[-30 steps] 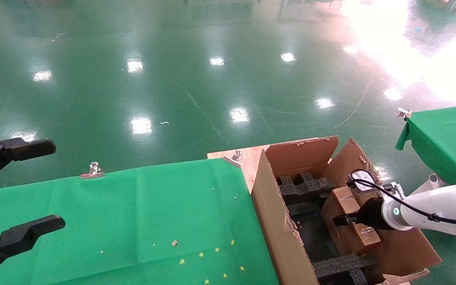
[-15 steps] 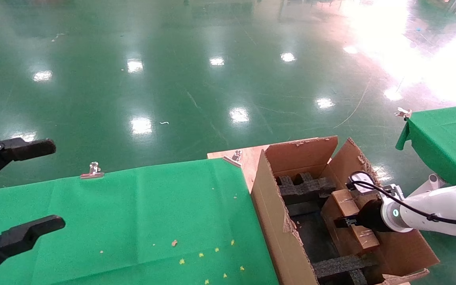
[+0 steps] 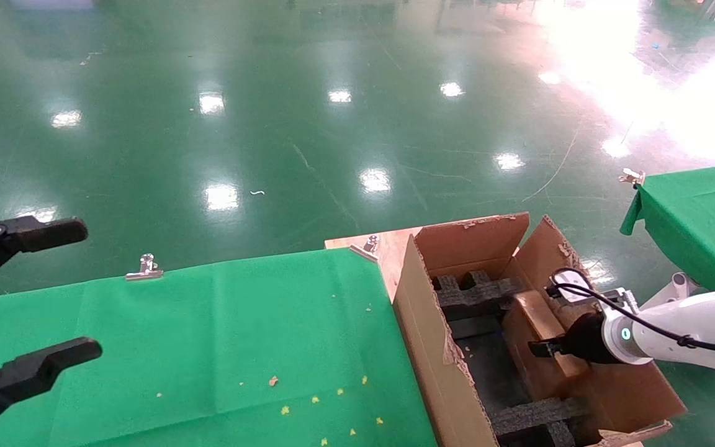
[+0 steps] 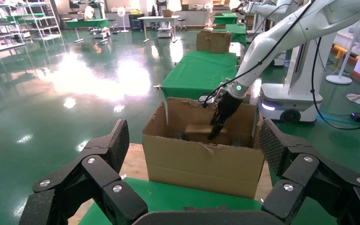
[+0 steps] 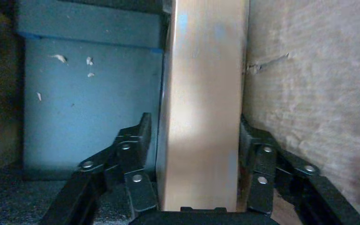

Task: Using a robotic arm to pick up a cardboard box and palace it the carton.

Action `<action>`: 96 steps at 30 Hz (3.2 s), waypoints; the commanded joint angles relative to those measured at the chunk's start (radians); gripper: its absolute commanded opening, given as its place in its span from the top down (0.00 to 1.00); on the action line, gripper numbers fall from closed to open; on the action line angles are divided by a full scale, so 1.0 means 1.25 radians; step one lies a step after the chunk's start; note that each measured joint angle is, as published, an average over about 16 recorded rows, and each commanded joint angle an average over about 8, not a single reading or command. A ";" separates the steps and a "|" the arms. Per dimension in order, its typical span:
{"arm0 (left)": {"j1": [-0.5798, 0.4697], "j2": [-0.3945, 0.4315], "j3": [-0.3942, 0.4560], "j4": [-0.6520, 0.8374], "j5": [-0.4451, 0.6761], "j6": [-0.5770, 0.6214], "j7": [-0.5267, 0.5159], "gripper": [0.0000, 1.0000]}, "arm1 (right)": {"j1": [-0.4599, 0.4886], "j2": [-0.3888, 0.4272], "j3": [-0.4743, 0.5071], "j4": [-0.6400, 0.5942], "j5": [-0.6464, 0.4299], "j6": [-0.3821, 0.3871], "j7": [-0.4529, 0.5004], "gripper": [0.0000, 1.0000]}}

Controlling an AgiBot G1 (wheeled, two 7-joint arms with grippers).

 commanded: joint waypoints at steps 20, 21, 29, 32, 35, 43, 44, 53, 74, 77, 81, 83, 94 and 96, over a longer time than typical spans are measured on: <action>0.000 0.000 0.000 0.000 0.000 0.000 0.000 0.00 | 0.132 0.120 0.073 0.293 -0.022 0.056 -0.015 0.00; 0.000 0.000 0.000 0.000 0.000 0.000 0.000 0.00 | 0.136 0.118 0.077 0.299 -0.003 0.061 -0.040 0.00; 0.000 0.000 0.000 0.000 0.000 0.000 0.000 0.00 | 0.165 0.102 0.134 0.314 0.255 0.017 -0.300 0.00; 0.000 0.000 0.000 0.000 0.000 0.000 0.000 0.00 | 0.171 0.105 0.150 0.320 0.316 -0.009 -0.340 0.00; 0.000 0.000 0.000 0.000 0.000 0.000 0.000 0.00 | 0.174 0.106 0.157 0.321 0.343 -0.022 -0.349 0.00; 0.000 0.000 0.000 0.000 0.000 0.000 0.000 0.00 | 0.157 0.100 0.172 0.312 0.324 -0.029 -0.348 0.00; 0.000 0.000 0.000 0.000 0.000 0.000 0.000 0.00 | 0.151 0.098 0.183 0.310 0.329 -0.037 -0.357 0.00; 0.000 0.000 0.000 0.000 0.000 0.000 0.000 0.00 | 0.075 0.074 0.324 0.300 0.406 -0.144 -0.474 0.00; 0.000 0.000 0.000 0.000 0.000 0.000 0.000 0.00 | -0.095 0.019 0.635 0.275 0.567 -0.379 -0.729 0.00; 0.000 0.000 0.000 0.000 0.000 0.000 0.000 0.00 | -0.119 0.011 0.679 0.271 0.590 -0.413 -0.765 0.00; 0.000 0.000 0.000 0.000 0.000 0.000 0.000 0.00 | -0.152 0.001 0.738 0.266 0.621 -0.458 -0.814 0.00; 0.000 0.000 0.000 0.000 0.000 0.000 0.000 0.00 | -0.168 -0.004 0.768 0.264 0.636 -0.480 -0.838 0.00; 0.000 0.000 0.000 0.000 0.000 0.000 0.000 0.00 | -0.268 -0.036 0.951 0.249 0.732 -0.618 -0.988 0.00; 0.000 0.000 0.000 0.000 0.000 0.000 0.000 0.00 | -0.288 -0.043 0.988 0.246 0.751 -0.647 -1.019 0.00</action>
